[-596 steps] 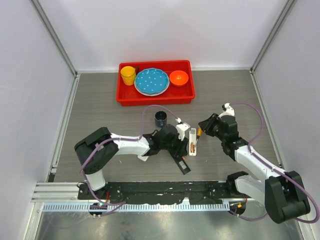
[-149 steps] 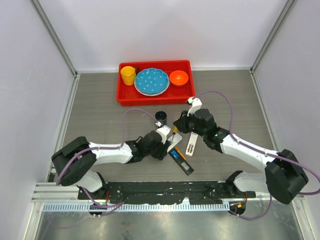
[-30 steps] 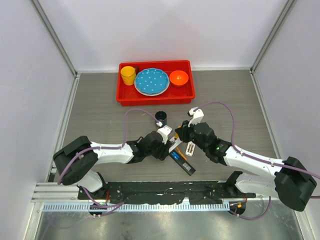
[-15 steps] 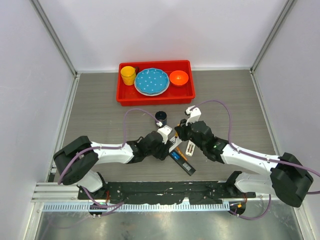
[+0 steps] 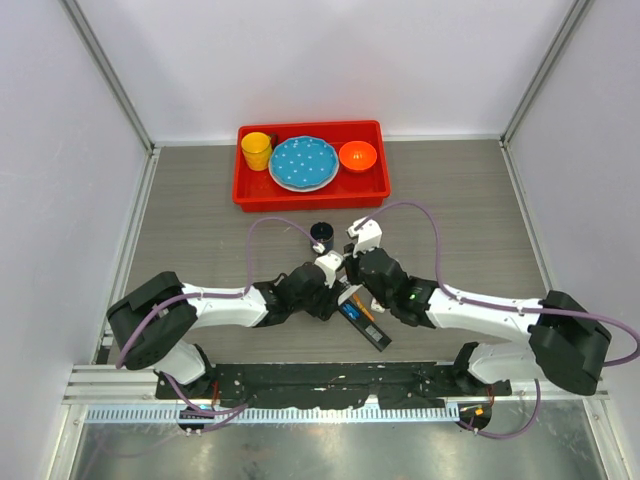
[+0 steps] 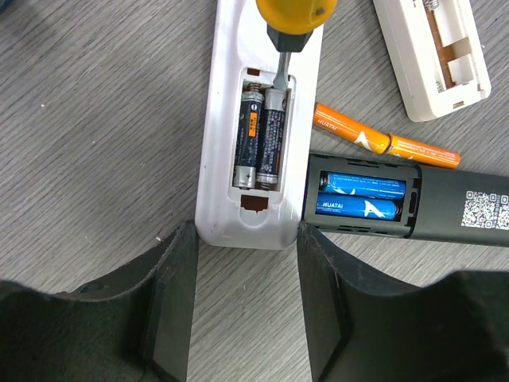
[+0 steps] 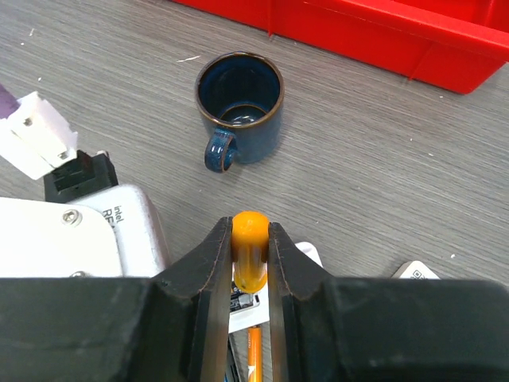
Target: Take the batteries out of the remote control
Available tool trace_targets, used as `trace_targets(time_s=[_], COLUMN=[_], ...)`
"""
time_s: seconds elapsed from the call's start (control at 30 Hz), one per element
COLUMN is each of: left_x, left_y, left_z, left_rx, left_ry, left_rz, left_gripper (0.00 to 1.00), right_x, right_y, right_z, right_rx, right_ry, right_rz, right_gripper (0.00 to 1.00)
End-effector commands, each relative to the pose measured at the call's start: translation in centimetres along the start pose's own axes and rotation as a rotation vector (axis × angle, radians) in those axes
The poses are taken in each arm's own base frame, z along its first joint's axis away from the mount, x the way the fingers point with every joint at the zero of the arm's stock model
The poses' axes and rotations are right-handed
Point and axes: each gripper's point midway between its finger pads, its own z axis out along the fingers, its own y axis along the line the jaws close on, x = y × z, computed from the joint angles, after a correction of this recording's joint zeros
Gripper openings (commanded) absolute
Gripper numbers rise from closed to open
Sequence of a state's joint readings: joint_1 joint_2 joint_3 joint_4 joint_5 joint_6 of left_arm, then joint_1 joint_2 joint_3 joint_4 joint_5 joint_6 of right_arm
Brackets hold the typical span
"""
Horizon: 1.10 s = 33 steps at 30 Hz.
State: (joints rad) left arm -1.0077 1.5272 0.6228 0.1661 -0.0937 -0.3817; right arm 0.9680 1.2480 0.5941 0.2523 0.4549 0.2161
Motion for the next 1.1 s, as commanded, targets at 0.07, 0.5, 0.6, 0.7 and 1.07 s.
trace_targets(time_s=[0.07,0.5,0.6,0.7,1.07], left_x=[3.0,3.1,3.0,2.9,3.1], left_y=[0.3,0.4,0.4,0.4,0.4], left_z=[0.1,0.1,-0.1,-0.1,-0.2], left_rx=[-0.006,-0.007,-0.006,-0.007,-0.008], left_ry=[0.101,0.097,0.090,0.088,0.094], left_rz=[-0.004,-0.012,-0.016,-0.016,-0.018], left_gripper=[0.00,0.00,0.00,0.00,0.00], right_x=[5.1,11.2,10.5,9.8,7.0], right_y=[-0.4,0.1,0.3,0.9,1.3], right_z=[-0.2,-0.3,-0.8,-1.2,-2.2], right_rx=[0.064,0.071,0.044,-0.001,-0.042], right_ry=[0.165,0.366,0.341,0.314,0.191], right_rz=[-0.121,-0.125,-0.105,-0.089,0.047], right_gripper=[0.01,0.01,0.01,0.01,0.01])
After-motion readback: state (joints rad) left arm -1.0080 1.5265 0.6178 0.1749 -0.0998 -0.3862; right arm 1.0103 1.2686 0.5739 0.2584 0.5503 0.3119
